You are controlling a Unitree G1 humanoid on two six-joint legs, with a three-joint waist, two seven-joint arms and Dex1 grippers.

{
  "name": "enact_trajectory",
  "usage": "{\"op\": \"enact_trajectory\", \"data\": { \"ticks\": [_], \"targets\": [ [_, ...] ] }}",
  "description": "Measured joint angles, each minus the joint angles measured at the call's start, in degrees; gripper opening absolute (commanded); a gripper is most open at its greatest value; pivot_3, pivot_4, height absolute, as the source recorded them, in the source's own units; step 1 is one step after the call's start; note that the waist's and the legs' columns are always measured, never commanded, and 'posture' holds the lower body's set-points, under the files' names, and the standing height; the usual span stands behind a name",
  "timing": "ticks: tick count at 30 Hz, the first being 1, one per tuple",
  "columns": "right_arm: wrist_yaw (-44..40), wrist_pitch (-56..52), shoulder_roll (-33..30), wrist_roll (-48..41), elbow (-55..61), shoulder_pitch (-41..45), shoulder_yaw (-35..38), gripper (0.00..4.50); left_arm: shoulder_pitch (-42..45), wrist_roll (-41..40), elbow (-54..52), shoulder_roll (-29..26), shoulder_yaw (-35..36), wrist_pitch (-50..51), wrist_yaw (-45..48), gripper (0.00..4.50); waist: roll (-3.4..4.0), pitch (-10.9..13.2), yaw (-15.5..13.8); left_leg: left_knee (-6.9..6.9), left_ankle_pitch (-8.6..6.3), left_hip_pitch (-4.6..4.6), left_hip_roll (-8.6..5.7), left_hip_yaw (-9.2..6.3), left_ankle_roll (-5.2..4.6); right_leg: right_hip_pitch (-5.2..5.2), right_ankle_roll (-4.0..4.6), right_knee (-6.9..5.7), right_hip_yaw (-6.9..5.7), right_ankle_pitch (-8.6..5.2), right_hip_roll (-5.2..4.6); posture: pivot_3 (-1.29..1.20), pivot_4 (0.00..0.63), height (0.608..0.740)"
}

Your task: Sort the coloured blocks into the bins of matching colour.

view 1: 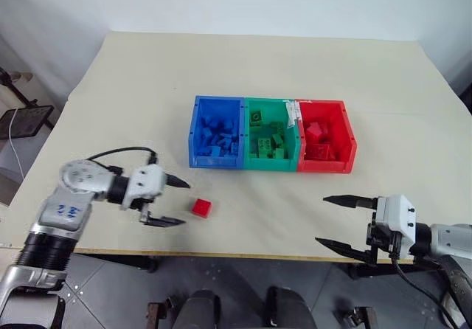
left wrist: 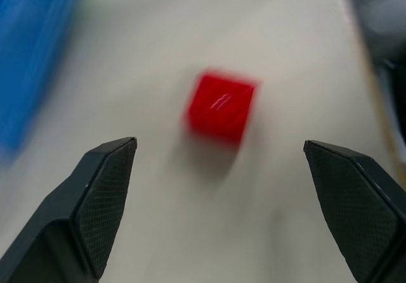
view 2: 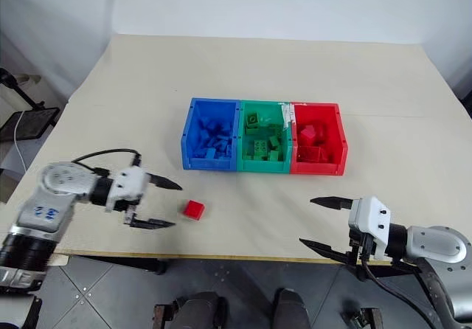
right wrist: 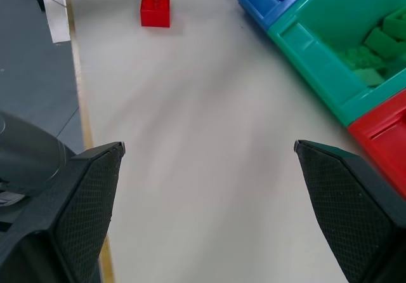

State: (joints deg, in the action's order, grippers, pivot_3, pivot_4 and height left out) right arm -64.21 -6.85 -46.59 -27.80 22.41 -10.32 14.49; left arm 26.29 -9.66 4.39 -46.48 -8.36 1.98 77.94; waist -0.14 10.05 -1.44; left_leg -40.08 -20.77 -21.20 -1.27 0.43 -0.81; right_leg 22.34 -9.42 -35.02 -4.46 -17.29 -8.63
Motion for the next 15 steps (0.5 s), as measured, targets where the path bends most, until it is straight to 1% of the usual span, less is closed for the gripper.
{"op": "enact_trajectory", "data": {
  "ticks": [4, 5, 7, 12, 15],
  "targets": [
    [0.9, -0.7, -0.1, 0.5, 0.6, -0.1, 0.0, 4.50, 4.4, 4.4, 2.2, 2.8, -4.4, 2.2, -2.1, 4.49, 0.00, 0.0, 0.0, 0.01, 0.00, 0.00, 0.02, 0.05, 0.00, 0.02, 0.00, -0.01, 0.01, 0.00, 0.03, 0.00, 0.150, 0.740],
    [1.0, -0.8, -0.2, 0.9, 0.8, -0.1, -0.2, 4.50, 5.1, 5.1, 3.0, 3.3, -5.1, 2.3, -2.3, 4.31, 0.00, 0.0, 0.0, 0.02, 0.00, -0.02, 0.02, 0.05, 0.00, 0.03, 0.00, 0.01, 0.01, 0.00, 0.04, 0.00, 0.150, 0.740],
    [1.4, -0.9, -0.2, 1.3, 0.9, -0.2, -0.3, 4.50, 6.0, 6.3, 4.3, 4.1, -6.2, 2.1, -2.9, 3.87, 0.00, 0.0, 0.0, 0.03, 0.00, -0.02, 0.02, 0.06, 0.00, 0.05, 0.00, 0.00, 0.01, 0.00, 0.03, 0.00, 0.150, 0.740],
    [2.0, -1.1, -0.2, 1.3, 2.8, -1.4, -0.4, 4.50, 7.3, 7.2, 6.3, 4.9, -6.6, 0.1, -2.9, 2.32, 0.00, 0.0, -0.1, -0.02, 0.00, 0.00, 0.02, 0.04, -0.01, 0.00, 0.00, 0.00, 0.01, 0.00, 0.03, 0.00, 0.150, 0.740],
    [2.4, -1.2, -0.2, 1.3, 3.0, -2.4, -0.4, 4.50, 7.3, 6.9, 7.3, 4.9, -6.6, -1.3, -2.3, 1.50, 0.00, 0.0, -0.1, -0.02, 0.00, 0.02, 0.02, 0.05, -0.01, -0.01, 0.00, 0.00, 0.02, 0.00, 0.03, 0.00, 0.150, 0.740]
  ]
}}
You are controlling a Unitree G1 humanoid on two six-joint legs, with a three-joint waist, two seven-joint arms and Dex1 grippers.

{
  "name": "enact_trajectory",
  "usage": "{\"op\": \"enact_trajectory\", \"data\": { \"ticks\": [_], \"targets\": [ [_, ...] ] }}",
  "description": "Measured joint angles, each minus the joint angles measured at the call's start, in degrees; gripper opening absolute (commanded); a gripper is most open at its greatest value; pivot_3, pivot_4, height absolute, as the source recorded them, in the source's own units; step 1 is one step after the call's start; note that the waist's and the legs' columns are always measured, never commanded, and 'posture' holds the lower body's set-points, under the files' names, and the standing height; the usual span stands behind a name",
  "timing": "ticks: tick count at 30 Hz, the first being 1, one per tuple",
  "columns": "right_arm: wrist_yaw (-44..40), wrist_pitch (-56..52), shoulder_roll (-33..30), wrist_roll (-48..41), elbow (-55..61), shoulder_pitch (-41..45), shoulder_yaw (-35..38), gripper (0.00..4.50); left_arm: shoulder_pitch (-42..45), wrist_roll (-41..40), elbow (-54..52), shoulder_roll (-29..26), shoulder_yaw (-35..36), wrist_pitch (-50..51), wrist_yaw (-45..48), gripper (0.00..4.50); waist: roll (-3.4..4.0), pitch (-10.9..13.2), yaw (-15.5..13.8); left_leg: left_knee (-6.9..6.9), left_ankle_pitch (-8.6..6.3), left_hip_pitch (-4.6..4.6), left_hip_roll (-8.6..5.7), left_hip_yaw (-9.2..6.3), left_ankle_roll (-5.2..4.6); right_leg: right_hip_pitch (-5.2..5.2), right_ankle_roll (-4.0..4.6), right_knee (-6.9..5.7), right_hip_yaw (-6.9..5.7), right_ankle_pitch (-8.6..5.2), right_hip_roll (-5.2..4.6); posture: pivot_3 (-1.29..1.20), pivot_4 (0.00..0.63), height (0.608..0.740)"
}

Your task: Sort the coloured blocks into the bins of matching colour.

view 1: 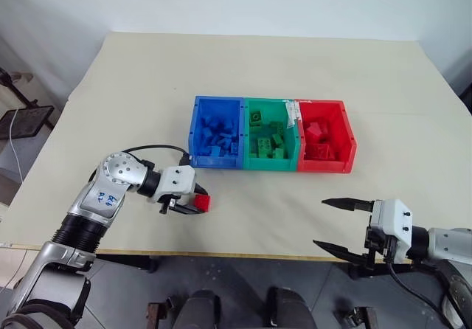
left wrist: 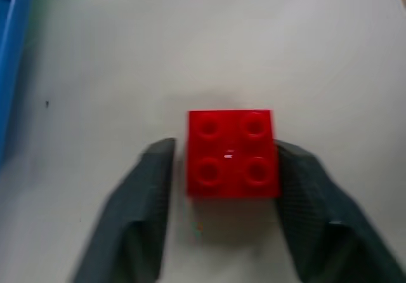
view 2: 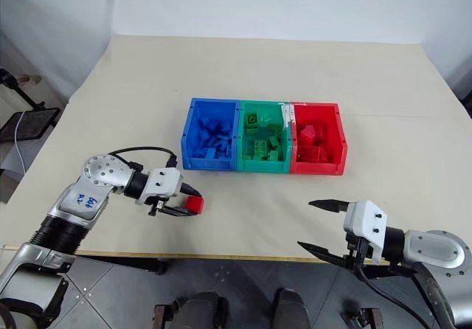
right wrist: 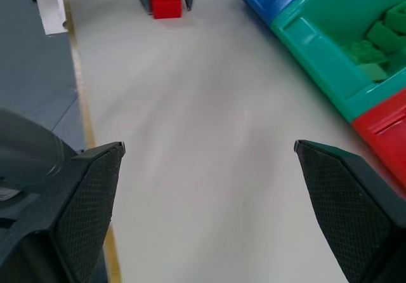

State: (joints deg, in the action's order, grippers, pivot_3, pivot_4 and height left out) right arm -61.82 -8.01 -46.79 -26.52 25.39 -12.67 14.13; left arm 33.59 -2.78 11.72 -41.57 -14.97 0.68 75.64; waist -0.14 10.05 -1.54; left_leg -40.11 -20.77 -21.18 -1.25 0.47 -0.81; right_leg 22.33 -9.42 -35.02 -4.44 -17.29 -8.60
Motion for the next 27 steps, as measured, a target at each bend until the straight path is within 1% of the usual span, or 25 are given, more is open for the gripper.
{"op": "enact_trajectory", "data": {
  "ticks": [3, 5, 7, 9, 12, 13, 15, 18, 19, 20, 22, 24, 25, 27],
  "targets": [
    [0.8, 0.0, 0.2, 0.0, 0.1, -0.9, 0.4, 4.50, 0.0, -3.0, 0.1, 1.3, 1.2, 2.8, 1.1, 1.48, 0.00, 0.0, -0.1, -0.01, 0.00, -0.03, 0.00, -0.03, 0.00, 0.01, 0.00, -0.01, 0.00, 0.00, 0.00, 0.00, 0.150, 0.740],
    [1.8, 0.0, 0.7, 0.0, 0.3, -2.1, 2.0, 4.50, 1.5, -6.8, -0.3, 4.1, 2.5, 5.7, 1.6, 1.48, -0.02, 0.0, -0.3, -0.08, 0.00, -0.10, -0.02, -0.08, 0.00, 0.01, 0.00, 0.00, -0.02, 0.00, -0.03, 0.00, 0.150, 0.740],
    [3.2, 0.2, 1.7, 0.0, 0.7, -3.2, 3.8, 4.50, 5.0, -8.8, -0.7, 6.7, 3.3, 8.0, 0.8, 1.48, -0.06, 0.0, -0.7, -0.12, 0.00, -0.12, -0.03, -0.09, 0.00, 0.00, -0.01, 0.00, -0.02, 0.00, -0.03, 0.00, 0.150, 0.740],
    [5.8, 0.4, 4.4, -0.1, 1.3, -4.9, 6.2, 4.50, 9.8, -10.9, -1.6, 10.7, 4.2, 10.3, -0.7, 1.48, -0.06, 0.0, -1.1, -0.13, 0.00, -0.11, -0.03, -0.08, 0.00, 0.00, -0.01, -0.02, -0.02, 0.00, -0.02, 0.00, 0.150, 0.740],
    [12.3, 0.6, 10.9, -0.6, 2.0, -6.1, 9.6, 4.50, 17.4, -11.2, 0.5, 19.3, 4.1, 11.1, -5.2, 1.48, -0.05, 0.0, -1.7, -0.18, 0.00, -0.09, -0.08, -0.05, 0.00, -0.04, -0.04, -0.01, -0.01, 0.02, -0.04, 0.00, 0.150, 0.740],
    [15.4, 0.6, 13.8, -0.7, 2.4, -6.2, 11.1, 4.50, 20.3, -9.8, 3.7, 22.7, 3.3, 10.4, -8.0, 1.48, -0.05, 0.0, -1.7, -0.18, 0.00, -0.09, -0.09, -0.05, -0.01, -0.06, -0.04, 0.02, -0.01, 0.02, -0.03, 0.00, 0.150, 0.740],
    [19.8, 0.5, 16.5, -0.7, 3.3, -6.3, 12.4, 4.50, 24.8, -7.2, 10.3, 28.3, 2.3, 7.9, -13.0, 1.48, -0.04, 0.0, -1.5, -0.14, 0.01, -0.09, -0.12, 0.05, -0.02, -0.03, -0.04, 0.04, 0.03, 0.02, -0.03, 0.00, 0.150, 0.740],
    [23.5, 0.4, 17.6, 0.0, 5.4, -7.8, 13.7, 4.50, 31.3, -3.1, 23.2, 35.0, 1.9, 1.6, -21.1, 1.48, -0.04, 0.0, -1.2, 0.03, 0.01, -0.07, -0.09, 0.18, -0.02, 0.09, -0.04, 0.04, 0.07, 0.02, 0.00, 0.00, 0.150, 0.740],
    [24.6, 0.3, 18.2, 0.3, 6.8, -9.0, 13.7, 4.50, 34.9, -1.8, 30.2, 38.1, 2.4, -1.0, -25.1, 1.48, -0.05, 0.0, -1.4, 0.06, 0.01, -0.11, -0.09, 0.18, -0.04, 0.13, -0.04, 0.06, 0.05, 0.02, 0.02, 0.00, 0.150, 0.740],
    [25.0, 0.2, 18.6, 0.5, 7.7, -9.4, 13.4, 4.50, 36.6, -1.2, 33.6, 39.4, 2.7, -2.3, -26.9, 1.48, -0.05, 0.0, -1.4, 0.10, 0.01, -0.11, -0.09, 0.17, -0.05, 0.13, -0.04, 0.10, 0.05, 0.02, 0.02, 0.00, 0.150, 0.740],
    [26.8, 0.0, 19.7, 0.8, 10.9, -11.3, 13.2, 4.50, 42.3, 1.8, 44.6, 43.2, 2.2, -6.1, -31.3, 1.48, -0.05, 0.0, -1.6, 0.10, -0.05, -0.11, -0.11, 0.27, -0.15, 0.11, -0.04, 0.18, 0.07, 0.02, 0.00, 0.00, 0.150, 0.740],
    [28.3, -0.5, 20.1, 1.3, 13.8, -12.1, 13.0, 4.50, 44.7, 4.1, 52.0, 45.1, 1.5, -8.1, -34.0, 2.22, -0.05, 0.0, -1.3, 0.11, -0.10, -0.08, -0.10, 0.46, -0.24, 0.13, -0.04, 0.26, 0.10, 0.02, -0.01, 0.00, 0.150, 0.740],
    [28.8, -0.8, 20.4, 1.4, 14.5, -12.6, 13.0, 4.50, 45.1, 4.2, 54.2, 45.5, 2.0, -8.4, -34.4, 2.43, -0.05, 0.0, -1.1, 0.12, -0.10, -0.08, -0.08, 0.47, -0.24, 0.14, -0.04, 0.26, 0.10, 0.02, -0.01, 0.00, 0.150, 0.740],
    [30.1, -1.0, 21.2, 1.5, 15.7, -13.5, 13.0, 4.50, 45.5, 3.9, 57.7, 45.5, 4.3, -8.8, -34.3, 3.06, -0.04, 0.0, -1.1, 0.12, -0.10, -0.10, -0.05, 0.48, -0.24, 0.21, -0.04, 0.22, 0.10, 0.02, 0.00, 0.00, 0.150, 0.740]
  ]
}}
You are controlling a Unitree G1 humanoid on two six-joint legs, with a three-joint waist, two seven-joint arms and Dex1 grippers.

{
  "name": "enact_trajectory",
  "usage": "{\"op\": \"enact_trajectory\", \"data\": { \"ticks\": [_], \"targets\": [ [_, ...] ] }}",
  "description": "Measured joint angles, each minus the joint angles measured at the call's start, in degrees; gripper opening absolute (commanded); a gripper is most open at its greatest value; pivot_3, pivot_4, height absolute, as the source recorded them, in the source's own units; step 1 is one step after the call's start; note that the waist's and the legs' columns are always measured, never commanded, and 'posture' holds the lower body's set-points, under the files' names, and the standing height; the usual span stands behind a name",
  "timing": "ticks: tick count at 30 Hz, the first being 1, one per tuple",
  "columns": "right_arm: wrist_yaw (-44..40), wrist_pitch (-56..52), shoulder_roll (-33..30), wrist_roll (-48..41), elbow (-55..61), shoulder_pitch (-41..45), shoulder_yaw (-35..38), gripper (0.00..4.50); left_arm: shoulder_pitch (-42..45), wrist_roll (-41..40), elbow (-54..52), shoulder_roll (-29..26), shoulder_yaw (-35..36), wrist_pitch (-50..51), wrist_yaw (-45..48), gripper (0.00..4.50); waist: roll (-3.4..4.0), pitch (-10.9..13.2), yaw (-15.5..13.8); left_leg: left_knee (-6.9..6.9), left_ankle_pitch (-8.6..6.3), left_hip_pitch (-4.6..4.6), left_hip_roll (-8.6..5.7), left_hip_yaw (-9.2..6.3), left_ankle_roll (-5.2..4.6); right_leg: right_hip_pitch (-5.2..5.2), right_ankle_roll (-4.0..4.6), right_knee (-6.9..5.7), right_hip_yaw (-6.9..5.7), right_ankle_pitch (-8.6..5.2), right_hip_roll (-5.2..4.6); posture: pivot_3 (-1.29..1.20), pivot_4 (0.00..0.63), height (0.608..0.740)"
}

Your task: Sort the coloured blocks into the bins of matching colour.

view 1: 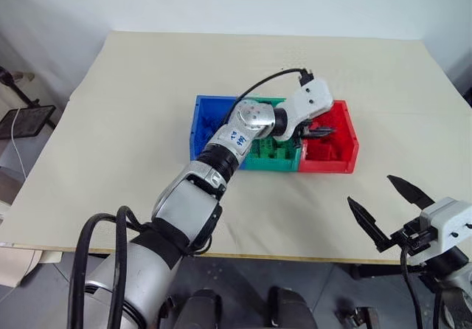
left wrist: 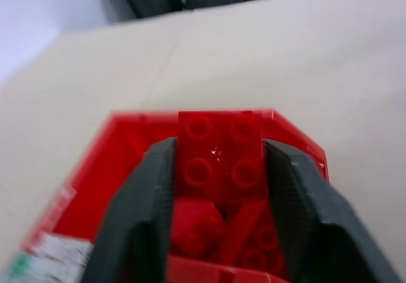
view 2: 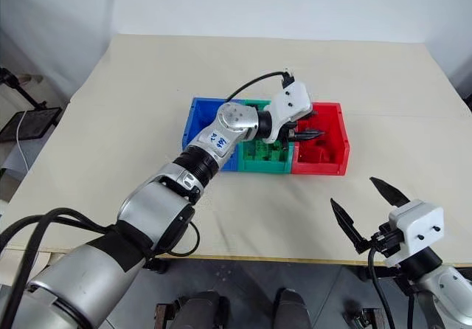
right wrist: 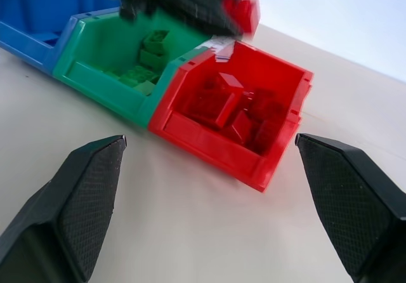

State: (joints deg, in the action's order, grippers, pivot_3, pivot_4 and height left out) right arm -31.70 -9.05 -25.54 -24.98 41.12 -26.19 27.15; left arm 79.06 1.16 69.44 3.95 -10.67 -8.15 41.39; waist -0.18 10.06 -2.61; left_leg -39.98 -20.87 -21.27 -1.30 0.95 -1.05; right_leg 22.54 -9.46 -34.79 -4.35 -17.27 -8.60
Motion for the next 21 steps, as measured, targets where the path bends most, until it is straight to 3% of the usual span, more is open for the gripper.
{"op": "enact_trajectory", "data": {
  "ticks": [2, 5, 12, 16, 21],
  "targets": [
    [0.9, -0.1, 0.7, 0.2, 0.5, -0.6, -0.1, 4.50, 0.7, 0.1, 1.4, -0.4, 1.2, -0.9, 0.6, 3.75, 0.00, 0.0, -0.1, -0.03, 0.00, -0.01, -0.01, 0.01, 0.00, -0.01, 0.00, 0.01, 0.00, 0.00, -0.01, 0.00, 0.150, 0.740],
    [1.1, -0.1, 0.7, 0.2, 0.7, -0.6, -0.8, 4.50, 1.6, 0.4, 1.4, -1.2, 1.9, -2.3, 0.4, 4.44, 0.00, 0.0, -0.5, -0.07, -0.01, -0.01, -0.02, 0.00, -0.01, -0.05, 0.00, 0.02, 0.00, 0.00, -0.02, 0.00, 0.150, 0.740],
    [-4.6, 0.1, -3.7, -1.7, -1.3, 4.1, -3.9, 4.50, -3.6, -1.2, -3.3, -9.6, 5.3, -7.9, 7.8, 4.44, 0.02, 0.0, 0.9, -0.03, 0.00, 0.07, 0.03, -0.03, 0.01, -0.02, 0.00, -0.12, -0.03, 0.00, -0.01, 0.00, 0.150, 0.740],
    [-14.1, 0.3, -11.7, -4.1, -7.3, 9.1, -5.0, 4.50, -14.3, -7.5, -19.5, -21.1, 8.8, -6.9, 20.5, 4.44, 0.05, 0.0, 2.2, 0.01, -0.01, 0.15, 0.12, -0.08, 0.04, 0.00, 0.01, -0.18, -0.10, 0.00, 0.01, 0.00, 0.150, 0.740],
    [-22.6, 2.7, -15.5, -4.8, -15.6, 15.1, -6.5, 4.50, -26.5, -10.5, -30.7, -32.4, 12.9, -5.3, 24.2, 4.44, 0.05, 0.0, 1.8, -0.15, -0.03, 0.07, 0.06, -0.36, 0.06, -0.12, 0.00, -0.20, -0.27, 0.01, -0.06, 0.00, 0.150, 0.740]
  ]
}}
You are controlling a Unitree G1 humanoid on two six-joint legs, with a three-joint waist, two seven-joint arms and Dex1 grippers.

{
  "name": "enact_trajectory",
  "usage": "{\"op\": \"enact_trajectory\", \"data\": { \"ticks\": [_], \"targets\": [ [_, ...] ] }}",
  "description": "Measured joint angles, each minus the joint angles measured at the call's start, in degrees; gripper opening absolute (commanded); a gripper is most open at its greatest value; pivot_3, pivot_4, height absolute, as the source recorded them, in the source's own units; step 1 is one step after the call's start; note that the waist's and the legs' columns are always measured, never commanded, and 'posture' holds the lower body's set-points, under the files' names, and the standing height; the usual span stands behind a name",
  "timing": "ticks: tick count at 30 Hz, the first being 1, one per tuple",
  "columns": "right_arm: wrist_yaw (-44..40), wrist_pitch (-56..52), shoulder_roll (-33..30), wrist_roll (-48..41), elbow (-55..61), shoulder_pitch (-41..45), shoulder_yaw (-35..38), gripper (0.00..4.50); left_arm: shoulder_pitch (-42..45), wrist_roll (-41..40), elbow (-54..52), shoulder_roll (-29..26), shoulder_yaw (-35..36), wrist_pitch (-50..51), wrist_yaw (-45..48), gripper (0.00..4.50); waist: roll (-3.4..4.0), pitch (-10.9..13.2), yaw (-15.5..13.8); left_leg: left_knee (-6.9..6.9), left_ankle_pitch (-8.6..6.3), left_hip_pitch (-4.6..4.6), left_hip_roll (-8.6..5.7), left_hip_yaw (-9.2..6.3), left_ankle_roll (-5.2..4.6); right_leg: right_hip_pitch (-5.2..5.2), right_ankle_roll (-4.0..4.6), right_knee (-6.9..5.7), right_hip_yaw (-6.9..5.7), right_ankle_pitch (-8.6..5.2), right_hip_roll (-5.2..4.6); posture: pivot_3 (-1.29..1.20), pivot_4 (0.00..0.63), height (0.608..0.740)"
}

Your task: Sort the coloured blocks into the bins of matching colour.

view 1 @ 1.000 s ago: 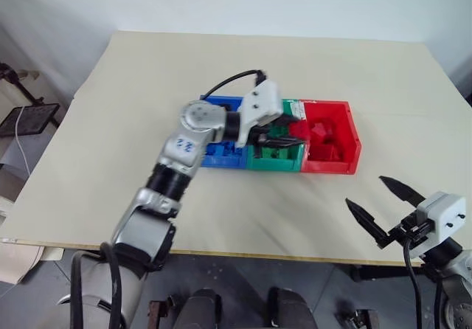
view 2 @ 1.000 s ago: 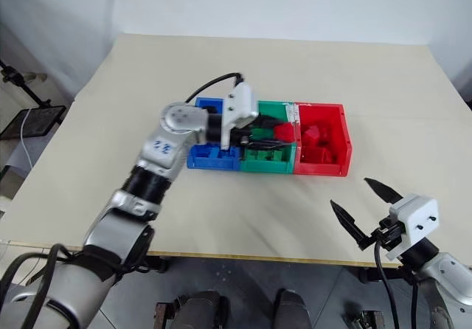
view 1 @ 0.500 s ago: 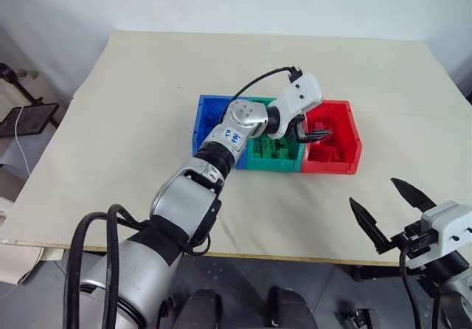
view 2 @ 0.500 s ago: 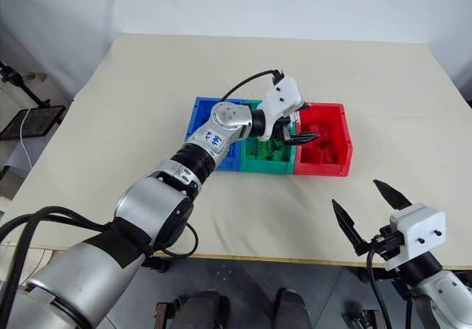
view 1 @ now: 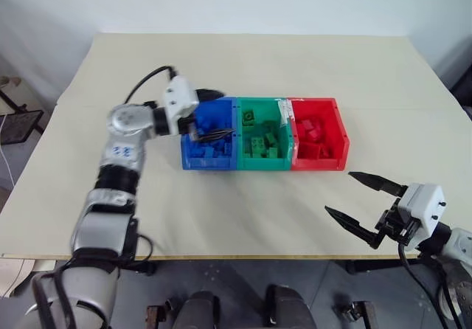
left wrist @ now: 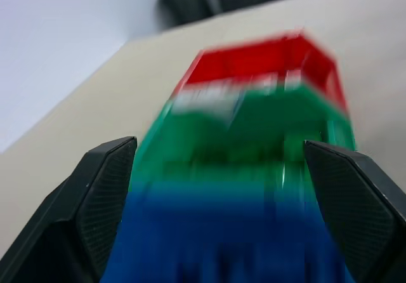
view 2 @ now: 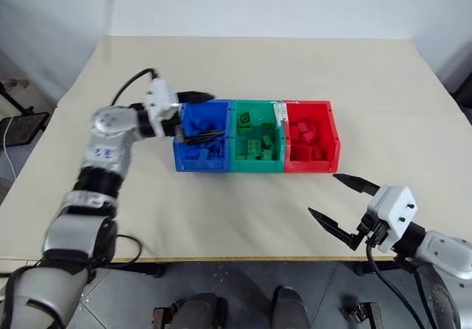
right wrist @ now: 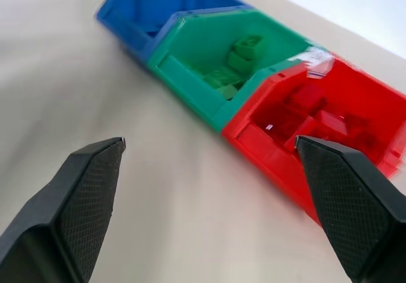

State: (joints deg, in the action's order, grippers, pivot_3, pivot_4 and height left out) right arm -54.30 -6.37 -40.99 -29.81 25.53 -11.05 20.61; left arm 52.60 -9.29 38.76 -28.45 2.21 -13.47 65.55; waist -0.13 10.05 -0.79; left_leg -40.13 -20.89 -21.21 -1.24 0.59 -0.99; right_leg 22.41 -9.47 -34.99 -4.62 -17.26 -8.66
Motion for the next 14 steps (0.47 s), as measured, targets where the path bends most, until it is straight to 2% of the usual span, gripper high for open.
{"op": "enact_trajectory", "data": {
  "ticks": [6, 9, 14],
  "targets": [
    [-10.6, 4.0, -3.3, 0.1, -9.1, 3.2, -2.5, 4.50, -16.4, -1.2, -6.2, -12.4, 6.3, -0.1, -0.9, 4.44, -0.01, 0.0, -0.4, 0.03, -0.03, 0.04, 0.04, -0.08, 0.02, 0.00, -0.06, 0.03, 0.01, 0.04, 0.00, 0.00, 0.150, 0.740],
    [-13.7, 5.5, -3.6, 0.2, -12.4, 3.7, -2.6, 4.50, -21.7, -2.2, -10.8, -13.6, 6.4, 1.6, 0.3, 4.44, -0.01, 0.0, -1.3, -0.16, -0.03, 0.02, -0.01, -0.11, 0.01, -0.19, -0.06, 0.07, -0.04, 0.05, -0.07, 0.00, 0.150, 0.740],
    [-15.5, 6.4, -4.6, 0.2, -14.6, 4.0, -2.2, 4.50, -29.7, -4.7, -21.0, -13.3, 5.8, 7.3, 0.5, 4.44, -0.01, 0.0, -1.0, -0.15, -0.04, 0.09, 0.04, -0.20, 0.03, -0.26, -0.06, 0.11, -0.03, 0.06, -0.02, 0.00, 0.150, 0.740]
  ]
}}
